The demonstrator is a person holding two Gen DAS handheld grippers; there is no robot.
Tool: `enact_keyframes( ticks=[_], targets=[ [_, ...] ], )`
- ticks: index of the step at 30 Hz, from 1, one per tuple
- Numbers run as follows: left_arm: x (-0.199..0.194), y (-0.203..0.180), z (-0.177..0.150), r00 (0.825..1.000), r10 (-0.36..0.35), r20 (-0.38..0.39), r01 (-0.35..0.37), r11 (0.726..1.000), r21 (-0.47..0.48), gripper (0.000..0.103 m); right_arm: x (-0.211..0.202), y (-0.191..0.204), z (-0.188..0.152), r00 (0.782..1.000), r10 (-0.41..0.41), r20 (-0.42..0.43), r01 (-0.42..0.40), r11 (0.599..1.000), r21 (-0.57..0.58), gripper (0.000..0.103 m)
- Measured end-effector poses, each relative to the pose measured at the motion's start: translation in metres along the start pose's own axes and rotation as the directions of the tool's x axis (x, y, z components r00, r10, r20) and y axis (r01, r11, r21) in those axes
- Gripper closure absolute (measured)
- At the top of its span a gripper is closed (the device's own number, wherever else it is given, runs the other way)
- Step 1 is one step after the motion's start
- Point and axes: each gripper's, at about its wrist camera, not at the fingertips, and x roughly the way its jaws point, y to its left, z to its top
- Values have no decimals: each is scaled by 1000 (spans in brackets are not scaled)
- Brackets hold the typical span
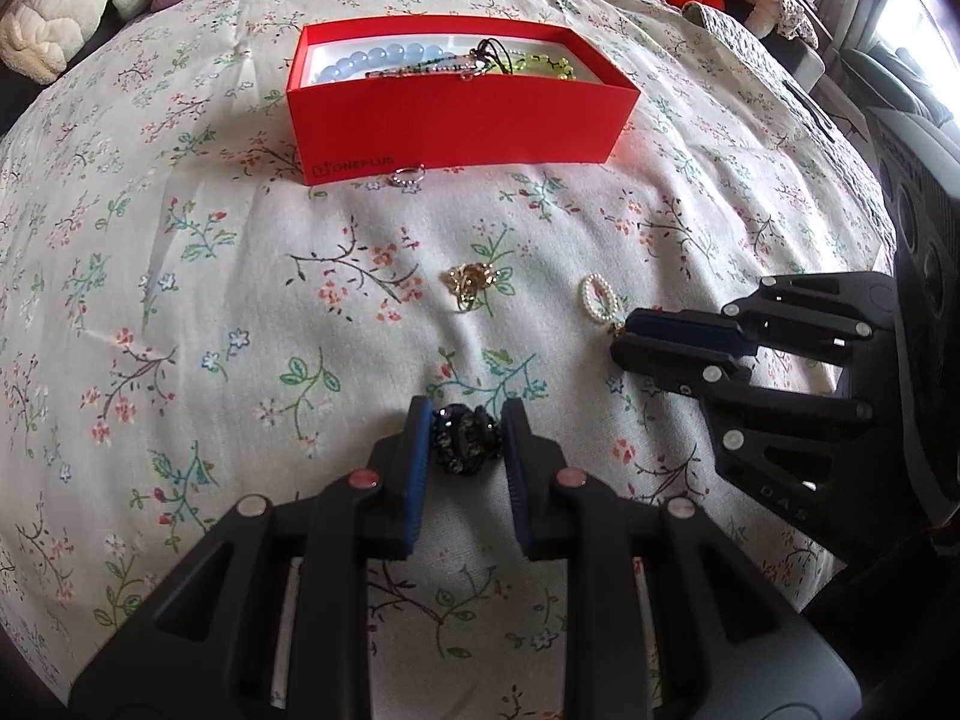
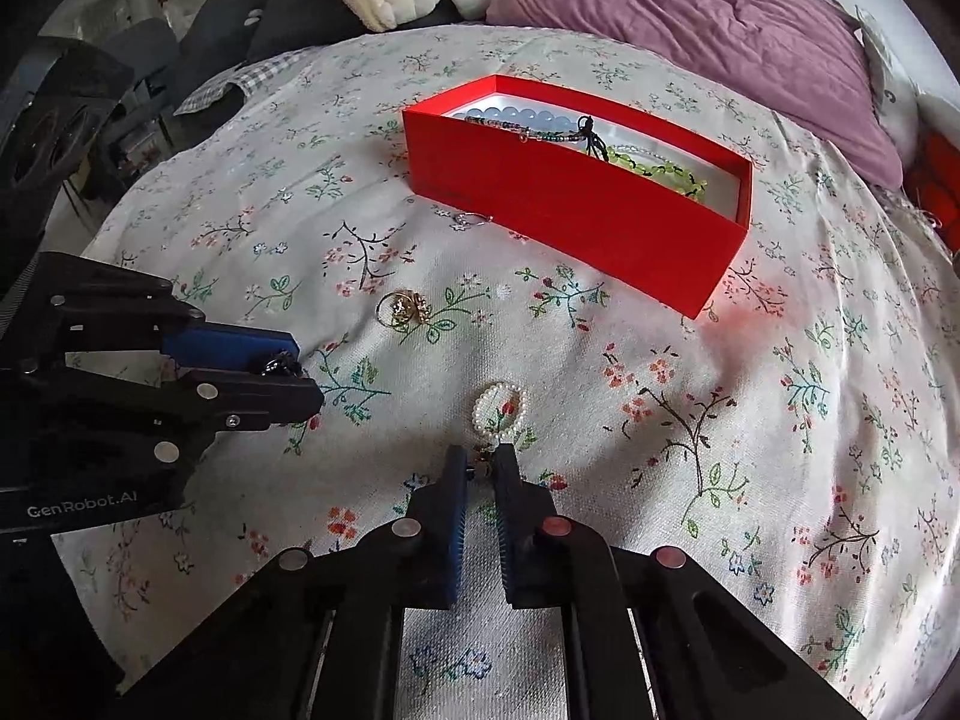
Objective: Organize jewelry
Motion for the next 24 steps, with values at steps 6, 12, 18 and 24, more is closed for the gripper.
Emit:
enact_keyframes(
  ticks=[6,12,18,24],
  targets=[
    [-4,-1,0,1000,2,1,-2,1000,2,78,-7,-3,0,999,33,-3,-33,999,15,94],
    [-12,-2,8,1000,4,14,-4,1000,5,78,-17,-10,6,998,56,6,-56,997,43,94],
    [-26,-4,24,999,8,52,-8,1000,7,78,-35,-15,23,996,77,36,-79,996,52,94],
    [-40,-6,45,995,6,98,-6,1000,0,78,-54,-28,44,994,71,89,-78,993,84,94]
  ],
)
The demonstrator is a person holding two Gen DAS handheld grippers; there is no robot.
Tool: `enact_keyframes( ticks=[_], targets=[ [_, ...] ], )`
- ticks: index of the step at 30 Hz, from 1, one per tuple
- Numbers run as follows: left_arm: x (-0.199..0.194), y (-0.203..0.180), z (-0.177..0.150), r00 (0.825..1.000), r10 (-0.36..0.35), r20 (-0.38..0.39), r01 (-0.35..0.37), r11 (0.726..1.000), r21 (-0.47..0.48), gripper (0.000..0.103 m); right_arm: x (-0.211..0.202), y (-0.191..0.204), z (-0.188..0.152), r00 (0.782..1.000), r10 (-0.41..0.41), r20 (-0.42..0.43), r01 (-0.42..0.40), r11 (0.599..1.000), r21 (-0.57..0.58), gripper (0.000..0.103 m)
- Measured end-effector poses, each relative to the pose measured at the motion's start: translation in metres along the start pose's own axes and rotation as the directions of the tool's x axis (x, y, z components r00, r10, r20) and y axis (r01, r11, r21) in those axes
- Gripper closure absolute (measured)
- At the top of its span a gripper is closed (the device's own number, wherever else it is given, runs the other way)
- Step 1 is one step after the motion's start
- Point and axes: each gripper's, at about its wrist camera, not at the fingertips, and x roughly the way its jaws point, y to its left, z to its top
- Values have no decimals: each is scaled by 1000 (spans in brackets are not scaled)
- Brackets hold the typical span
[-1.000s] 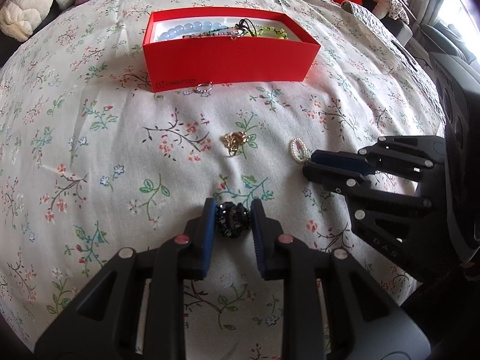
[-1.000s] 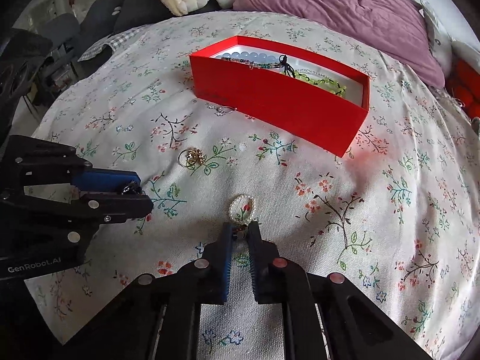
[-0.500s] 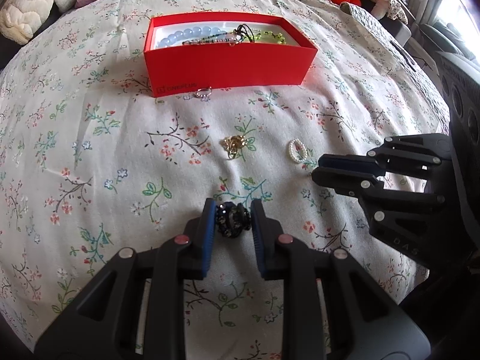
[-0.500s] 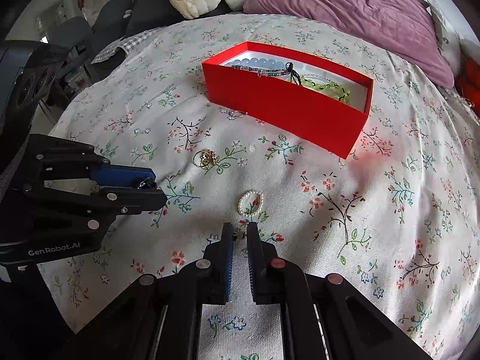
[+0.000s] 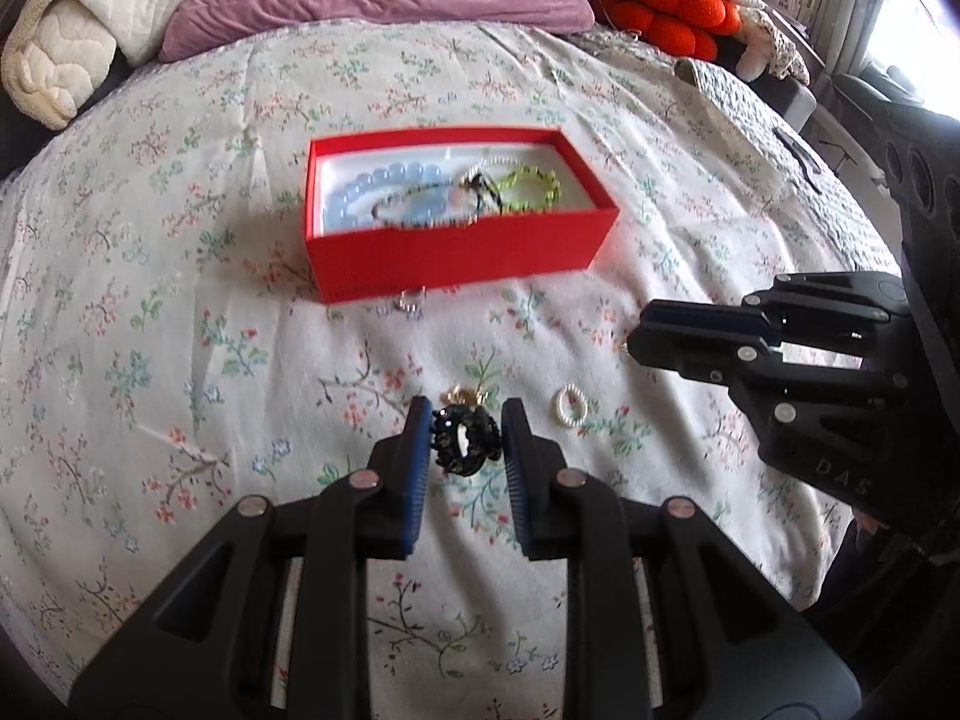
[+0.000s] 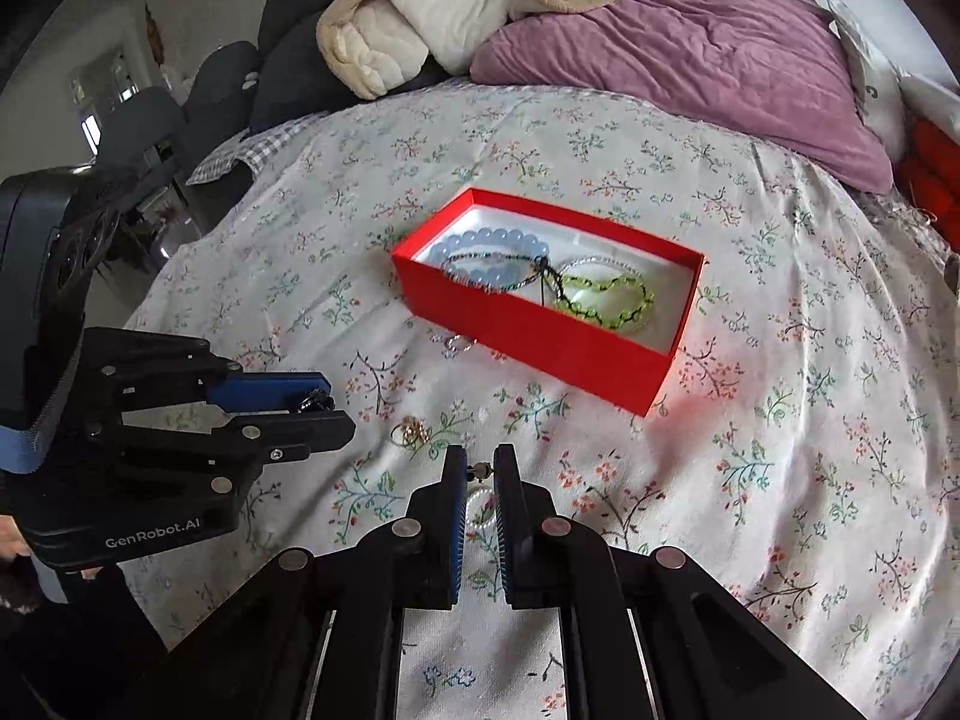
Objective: Organize jewelry
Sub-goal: 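Carry the black charm into the red box and open the left tool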
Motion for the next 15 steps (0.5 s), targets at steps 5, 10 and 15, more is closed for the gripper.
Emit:
enact_keyframes(
  ticks=[5,10,15],
  targets=[
    [-7,7,22,999,1,40,0,1000,-22,78,-10,-15,21,999,-1,36,-1,998,57,94],
    [-4,17,45,997,6,75,0,997,-71,78,-12,-33,39,998,-8,69,0,993,119,94],
    [9,26,66,996,4,90,8,990,-142,78,-7,-45,55,996,-1,89,-15,983,183,94]
  ],
)
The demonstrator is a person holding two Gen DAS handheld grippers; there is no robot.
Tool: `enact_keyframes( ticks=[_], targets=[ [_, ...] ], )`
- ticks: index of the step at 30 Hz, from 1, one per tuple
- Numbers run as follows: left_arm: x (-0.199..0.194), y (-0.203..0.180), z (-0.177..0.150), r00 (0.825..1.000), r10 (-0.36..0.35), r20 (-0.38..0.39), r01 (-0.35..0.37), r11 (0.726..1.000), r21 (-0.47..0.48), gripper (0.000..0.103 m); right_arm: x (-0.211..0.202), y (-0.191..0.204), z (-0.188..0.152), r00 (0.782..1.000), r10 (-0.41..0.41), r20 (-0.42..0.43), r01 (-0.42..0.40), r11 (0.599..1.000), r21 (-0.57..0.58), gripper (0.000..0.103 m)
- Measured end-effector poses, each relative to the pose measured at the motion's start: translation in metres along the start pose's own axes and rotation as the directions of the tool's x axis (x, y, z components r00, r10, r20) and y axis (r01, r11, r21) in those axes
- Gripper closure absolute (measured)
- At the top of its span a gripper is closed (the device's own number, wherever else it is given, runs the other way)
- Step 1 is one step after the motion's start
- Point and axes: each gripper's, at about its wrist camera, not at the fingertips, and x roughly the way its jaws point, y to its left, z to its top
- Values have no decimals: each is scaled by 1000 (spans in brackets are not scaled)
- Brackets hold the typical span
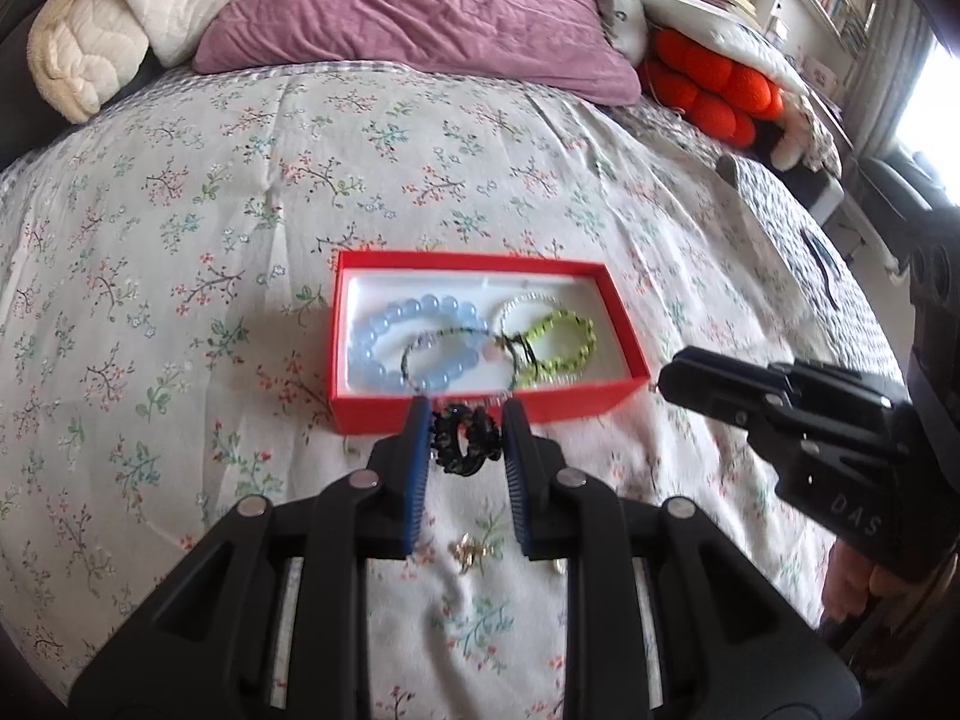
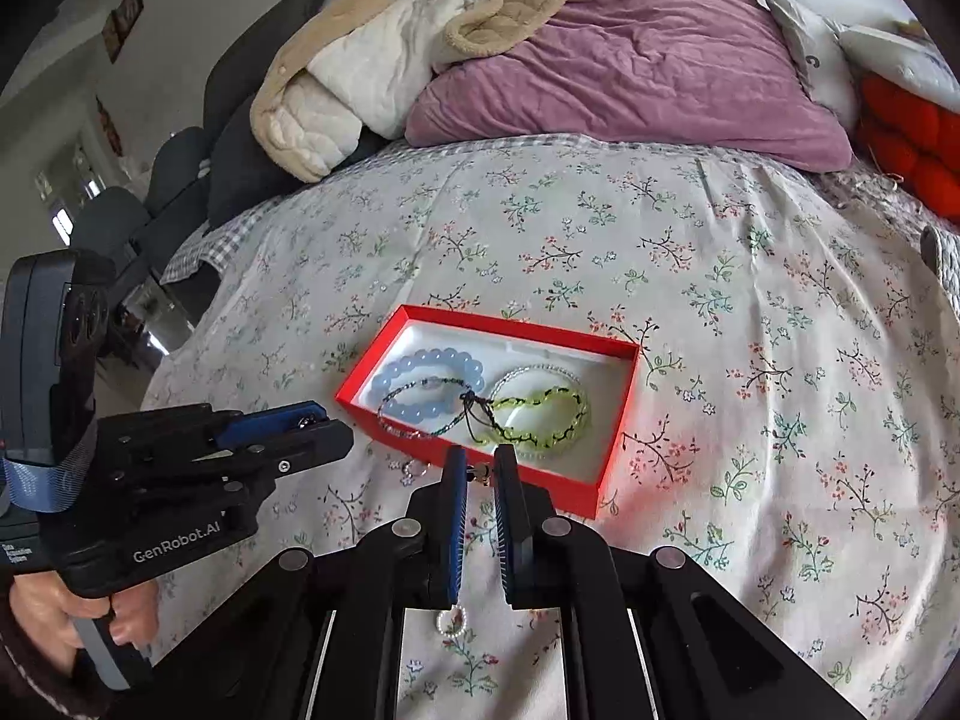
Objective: Organize jewelry
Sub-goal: 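Carry the black charm into the red box and open the left tool, then move the left tool to the gold flower charm and grasp it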
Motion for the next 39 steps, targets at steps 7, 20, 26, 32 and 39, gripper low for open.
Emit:
enact_keyframes(
  ticks=[7,20,26,32,39],
  targets=[
    [26,6,19,999,42,26,-40,997,-71,78,21,-11,17,1000,29,3,-29,995,91,94],
    [60,11,29,996,91,8,-90,991,-103,78,57,-38,23,997,70,-25,-63,978,198,90],
    [60,8,28,993,119,9,-118,990,-77,78,59,-49,23,997,63,-43,-52,972,231,89],
    [52,4,26,990,137,14,-136,990,-43,67,54,-51,23,998,47,-44,-36,973,228,87],
    [25,3,21,985,166,36,-166,986,-5,38,32,-42,20,1000,5,-3,-4,985,174,19]
  ],
)
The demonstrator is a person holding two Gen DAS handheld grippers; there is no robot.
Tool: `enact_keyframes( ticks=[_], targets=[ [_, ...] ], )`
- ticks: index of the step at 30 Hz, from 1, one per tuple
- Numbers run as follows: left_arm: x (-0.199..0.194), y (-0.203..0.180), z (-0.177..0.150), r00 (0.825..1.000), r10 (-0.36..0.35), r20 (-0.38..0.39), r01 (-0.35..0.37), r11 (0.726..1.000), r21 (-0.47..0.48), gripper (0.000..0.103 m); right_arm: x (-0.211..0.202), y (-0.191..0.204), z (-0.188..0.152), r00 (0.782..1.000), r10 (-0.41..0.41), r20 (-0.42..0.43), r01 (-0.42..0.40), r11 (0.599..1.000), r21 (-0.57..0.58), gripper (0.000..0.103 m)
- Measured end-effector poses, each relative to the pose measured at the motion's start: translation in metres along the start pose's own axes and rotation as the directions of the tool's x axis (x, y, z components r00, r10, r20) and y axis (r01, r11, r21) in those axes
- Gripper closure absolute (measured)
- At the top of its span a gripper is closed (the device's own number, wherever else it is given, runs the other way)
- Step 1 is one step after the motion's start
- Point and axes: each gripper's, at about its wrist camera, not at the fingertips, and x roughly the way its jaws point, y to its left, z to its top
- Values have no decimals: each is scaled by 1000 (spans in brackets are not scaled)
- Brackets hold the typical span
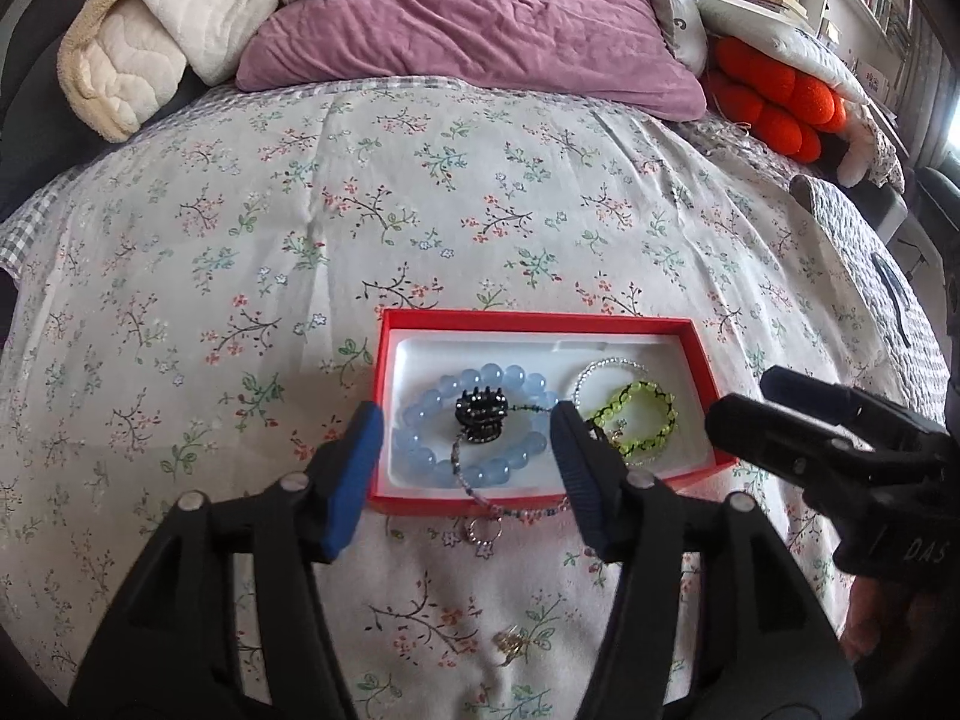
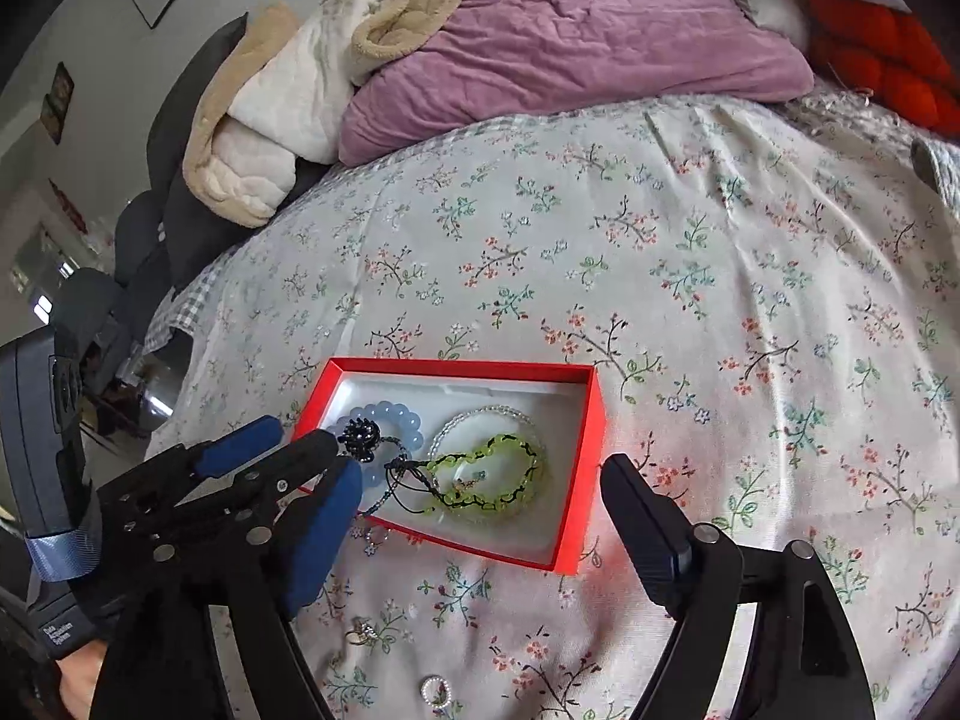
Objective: Organize jewelry
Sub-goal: 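Move the left tool to the gold flower charm and grasp it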
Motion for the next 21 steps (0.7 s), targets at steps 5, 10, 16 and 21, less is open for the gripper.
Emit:
enact_keyframes(
  ticks=[5,10,16,21],
  targets=[
    [-14,11,-11,999,40,-14,-40,999,36,19,-18,4,-6,999,-46,17,47,997,-63,19],
    [-15,27,-31,994,72,-86,-70,997,27,16,-28,7,-19,997,-78,12,79,989,-128,17],
    [-21,47,-52,989,61,-136,-62,998,-2,16,-33,9,-38,994,-105,-21,99,978,-185,17],
    [-25,55,-66,985,56,-161,-57,998,1,16,-34,7,-51,991,-129,-36,118,970,-213,17]
  ],
)
